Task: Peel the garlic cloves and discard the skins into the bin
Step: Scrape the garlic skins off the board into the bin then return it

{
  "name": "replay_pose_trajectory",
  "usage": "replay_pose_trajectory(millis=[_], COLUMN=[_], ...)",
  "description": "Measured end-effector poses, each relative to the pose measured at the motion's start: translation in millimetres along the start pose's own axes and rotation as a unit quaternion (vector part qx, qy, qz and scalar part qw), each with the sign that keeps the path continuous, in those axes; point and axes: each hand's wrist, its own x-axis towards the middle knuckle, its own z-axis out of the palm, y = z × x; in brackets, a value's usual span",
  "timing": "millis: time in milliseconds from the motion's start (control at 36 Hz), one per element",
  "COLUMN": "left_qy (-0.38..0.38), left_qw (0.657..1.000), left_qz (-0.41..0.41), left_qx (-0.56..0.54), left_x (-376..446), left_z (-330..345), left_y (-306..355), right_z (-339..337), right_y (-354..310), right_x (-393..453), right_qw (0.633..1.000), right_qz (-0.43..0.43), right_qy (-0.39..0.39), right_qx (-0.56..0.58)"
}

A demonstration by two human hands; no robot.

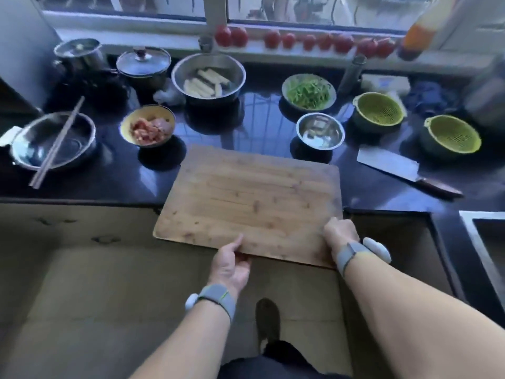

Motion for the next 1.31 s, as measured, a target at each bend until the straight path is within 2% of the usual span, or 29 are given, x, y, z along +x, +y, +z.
replay_pose_trajectory(millis=[139, 222, 278, 361, 444, 667, 750, 833, 917, 972, 1083, 1139, 1167, 1194, 1222, 1306], left_qy=[0.024, 0.057, 0.096, 0.117, 0.121, 0.13, 0.129, 0.139, 0.137, 0.135, 0.158, 0.158, 0.153, 0.158, 0.16, 0.162], left_qw=[1.0, 0.998, 0.994, 0.99, 0.989, 0.988, 0.986, 0.983, 0.983, 0.982, 0.973, 0.964, 0.96, 0.957, 0.956, 0.958], left_qz=[0.002, 0.027, 0.044, 0.028, 0.014, 0.05, 0.066, 0.073, 0.078, 0.083, 0.068, 0.032, 0.015, 0.009, 0.006, -0.005], left_qx=[-0.018, -0.003, 0.031, 0.069, 0.083, 0.065, 0.081, 0.091, 0.093, 0.1, 0.152, 0.211, 0.232, 0.243, 0.247, 0.238], left_x=[25.5, 44.1, 51.8, 55.9, 57.3, 54.9, 54.2, 59.2, 59.3, 59.2, 66.6, 64.2, 61.8, 57.7, 54.2, 46.1], left_z=[14.5, 29.6, 33.3, 38.8, 41.7, 51.7, 42.9, 32.4, 28.7, 31.7, 30.2, 30.9, 33.3, 33.3, 35.7, 43.5], left_y=[-15.4, -23.9, -23.6, -28.6, -31.3, -34.1, -31.9, -21.2, -13.0, -12.3, -15.3, -15.6, -17.1, -14.0, -10.9, -6.2], right_z=[1.4, -0.1, 5.0, 10.2, 8.7, -0.8, -8.9, -23.4, -44.7, -56.8, -55.1, -53.7, -52.7, -48.2, -48.3, -57.8], right_y=[-8.2, -13.8, -17.2, -20.6, -24.7, -27.1, -31.3, -66.3, -114.7, -140.3, -172.5, -173.1, -175.4, -178.2, -181.1, -179.2], right_x=[37.2, 56.9, 55.7, 54.6, 57.1, 63.9, 67.5, 84.5, 104.4, 116.1, 129.0, 138.7, 151.9, 158.2, 162.3, 162.6], right_qw=[0.998, 0.997, 0.995, 0.99, 0.989, 0.985, 0.977, 0.984, 0.987, 0.978, 0.982, 0.989, 0.991, 0.986, 0.975, 0.974], right_qz=[0.018, 0.011, -0.04, -0.11, -0.123, -0.16, -0.176, -0.14, -0.065, -0.053, -0.086, -0.131, -0.108, -0.068, -0.067, -0.104], right_qy=[0.016, 0.07, 0.09, 0.07, 0.056, 0.033, 0.075, 0.108, 0.096, 0.071, 0.026, -0.005, -0.018, -0.028, -0.031, -0.003], right_qx=[0.056, 0.002, -0.013, -0.049, -0.059, -0.06, -0.092, -0.031, 0.112, 0.191, 0.168, 0.067, 0.08, 0.151, 0.207, 0.203])
